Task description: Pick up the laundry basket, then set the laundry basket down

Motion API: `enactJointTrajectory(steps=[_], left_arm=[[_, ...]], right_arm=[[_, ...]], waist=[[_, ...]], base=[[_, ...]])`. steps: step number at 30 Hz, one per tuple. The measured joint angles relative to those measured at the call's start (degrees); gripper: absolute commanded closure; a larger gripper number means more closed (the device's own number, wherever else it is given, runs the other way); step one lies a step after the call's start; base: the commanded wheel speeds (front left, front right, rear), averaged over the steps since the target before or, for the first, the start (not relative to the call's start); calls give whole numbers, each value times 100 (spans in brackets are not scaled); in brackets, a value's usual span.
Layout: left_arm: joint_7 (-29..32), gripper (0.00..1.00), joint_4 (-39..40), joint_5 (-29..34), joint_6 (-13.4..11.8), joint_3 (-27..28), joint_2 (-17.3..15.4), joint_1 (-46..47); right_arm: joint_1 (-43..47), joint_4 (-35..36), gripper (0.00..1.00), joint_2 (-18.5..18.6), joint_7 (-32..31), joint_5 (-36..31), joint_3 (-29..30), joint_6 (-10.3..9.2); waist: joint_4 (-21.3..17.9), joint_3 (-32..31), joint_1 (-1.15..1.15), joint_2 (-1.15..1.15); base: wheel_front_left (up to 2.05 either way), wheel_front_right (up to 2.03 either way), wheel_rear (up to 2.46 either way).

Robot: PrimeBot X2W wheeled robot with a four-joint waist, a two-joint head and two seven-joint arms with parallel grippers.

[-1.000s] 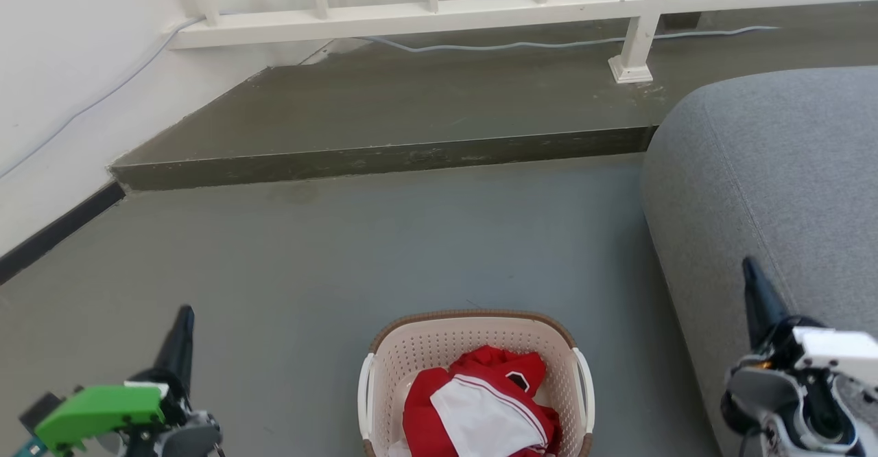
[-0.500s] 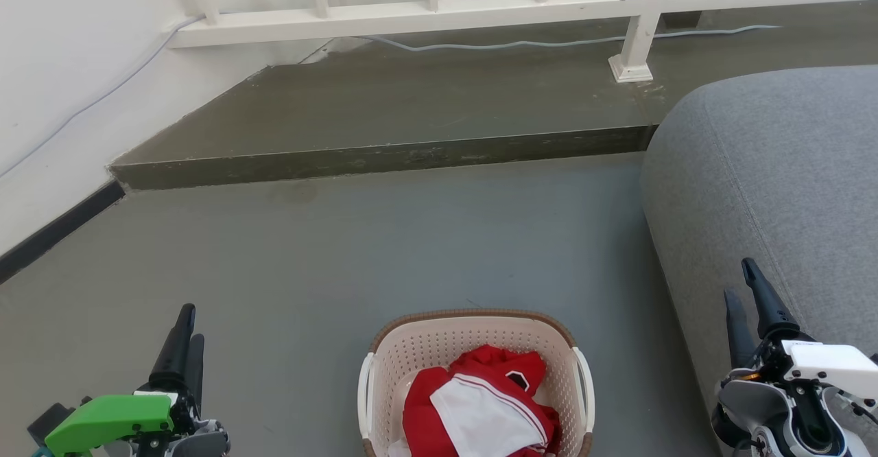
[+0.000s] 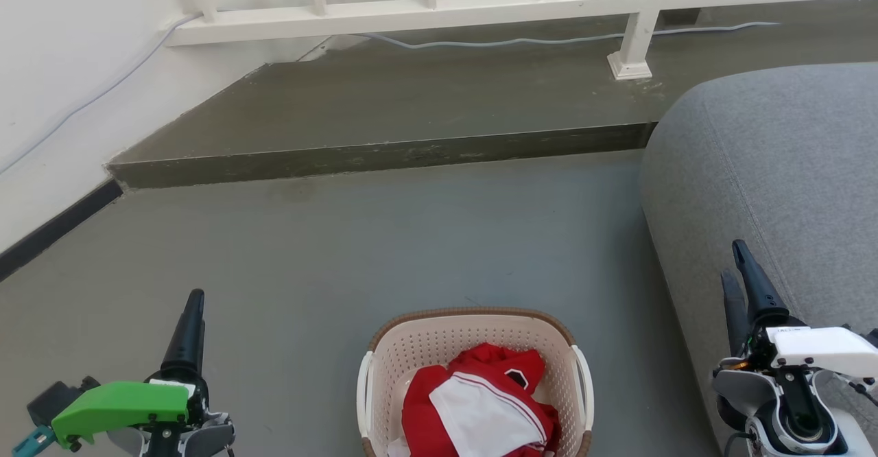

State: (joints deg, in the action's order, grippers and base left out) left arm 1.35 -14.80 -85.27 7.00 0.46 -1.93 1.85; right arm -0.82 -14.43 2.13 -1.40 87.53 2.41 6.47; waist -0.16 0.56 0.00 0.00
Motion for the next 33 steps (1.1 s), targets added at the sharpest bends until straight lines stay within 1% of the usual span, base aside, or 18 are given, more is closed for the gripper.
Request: enactJointTrajectory(steps=[4,9,12,18,22,27,29,32,33], left_arm=[[-115,0,49,231,1,-97,-73,2],[-222,0,83,661,1,-248,-163,11],[-271,0,137,948,1,-244,-197,23],[-392,0,294,1778,1,-248,-342,59],[-461,0,393,2248,1,-275,-346,59],[-575,0,434,2757,1,-389,-346,60],[-610,0,454,2995,1,-425,-346,60],[-673,0,486,3304,1,-433,-343,60],[-697,0,500,3400,1,-432,-341,60]], right_arm=[[-31,40,0,48,108,-232,-144,1],[-57,87,0,138,238,-560,-324,1],[-126,135,0,220,290,-827,-454,2],[-144,133,0,341,399,-1389,-647,2],[-179,104,0,420,501,-1849,-719,1],[-287,155,0,430,591,-2391,-762,-5],[-314,179,0,430,616,-2593,-798,-56],[-337,209,0,430,690,-2910,-842,-66],[-339,216,0,430,703,-2993,-846,-111]], waist=[[-6,7,0,0],[-14,15,0,0],[-18,20,0,0],[-25,33,0,0],[-32,42,0,0],[-41,51,0,0],[-45,54,0,0],[-49,58,0,0],[-50,59,0,0]], base=[[0,0,0],[0,0,0],[0,0,0],[0,0,0],[0,0,0],[0,0,0],[0,0,0],[0,0,0],[0,0,0]])
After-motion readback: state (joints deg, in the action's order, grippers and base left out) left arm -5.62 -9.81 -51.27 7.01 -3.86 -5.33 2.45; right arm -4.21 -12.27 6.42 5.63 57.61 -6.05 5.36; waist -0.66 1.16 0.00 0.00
